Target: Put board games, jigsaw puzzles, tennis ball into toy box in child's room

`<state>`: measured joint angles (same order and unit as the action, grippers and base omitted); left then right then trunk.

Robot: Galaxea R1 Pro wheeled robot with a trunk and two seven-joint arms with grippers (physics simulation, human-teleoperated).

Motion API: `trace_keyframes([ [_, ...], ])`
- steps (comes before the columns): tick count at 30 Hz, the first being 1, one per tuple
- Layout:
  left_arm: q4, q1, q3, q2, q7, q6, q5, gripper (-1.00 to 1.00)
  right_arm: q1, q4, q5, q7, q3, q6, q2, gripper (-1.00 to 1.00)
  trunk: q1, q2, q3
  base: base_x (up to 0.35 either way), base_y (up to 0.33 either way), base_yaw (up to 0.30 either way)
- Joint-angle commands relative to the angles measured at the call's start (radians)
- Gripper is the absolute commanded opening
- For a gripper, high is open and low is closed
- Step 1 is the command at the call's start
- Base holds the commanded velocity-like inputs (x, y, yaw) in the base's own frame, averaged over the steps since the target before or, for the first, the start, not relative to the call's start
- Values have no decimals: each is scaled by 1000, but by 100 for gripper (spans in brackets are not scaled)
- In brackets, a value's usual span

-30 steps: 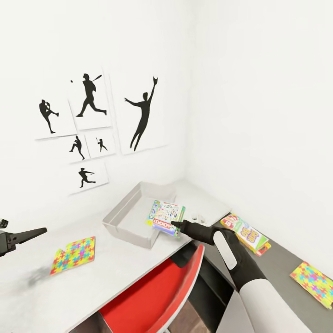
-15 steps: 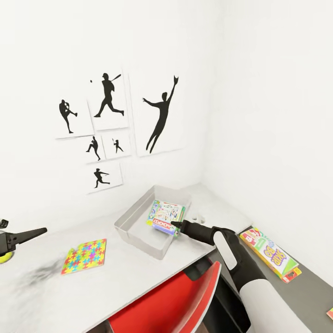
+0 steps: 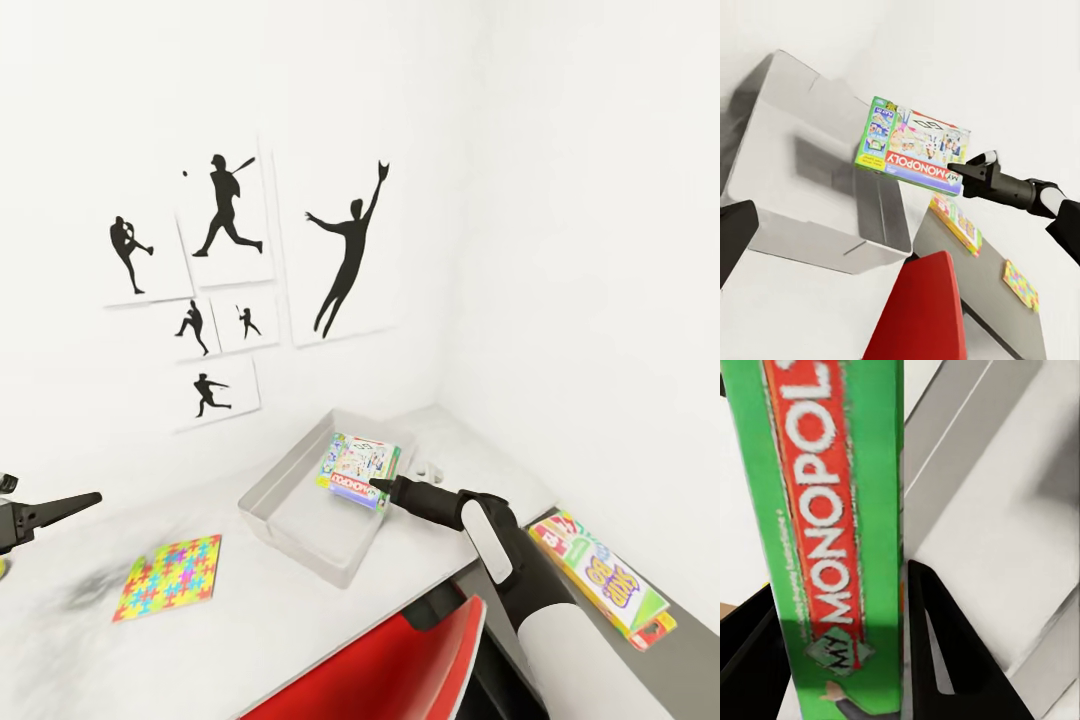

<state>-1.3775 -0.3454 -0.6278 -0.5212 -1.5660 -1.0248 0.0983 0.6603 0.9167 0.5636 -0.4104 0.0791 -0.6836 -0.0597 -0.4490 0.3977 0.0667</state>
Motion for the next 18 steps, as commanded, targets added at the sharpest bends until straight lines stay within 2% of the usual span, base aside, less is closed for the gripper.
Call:
trace_keyframes([
  [1,0,-1,0,0,-5,-11,-2,100,1,1,2,-1,-1,-5,0,-100,-1,2,2,131,-26,54],
  [7,0,-1,0,0,-5,-11,-2,100,1,1,2,-1,-1,-4,0,-100,-1,2,2,44,-7,17],
  [18,0,-1,0,1,-5,-9,-2,100,1,1,2,-2,-3,1,1,-100,-1,2,2,69,65,1],
])
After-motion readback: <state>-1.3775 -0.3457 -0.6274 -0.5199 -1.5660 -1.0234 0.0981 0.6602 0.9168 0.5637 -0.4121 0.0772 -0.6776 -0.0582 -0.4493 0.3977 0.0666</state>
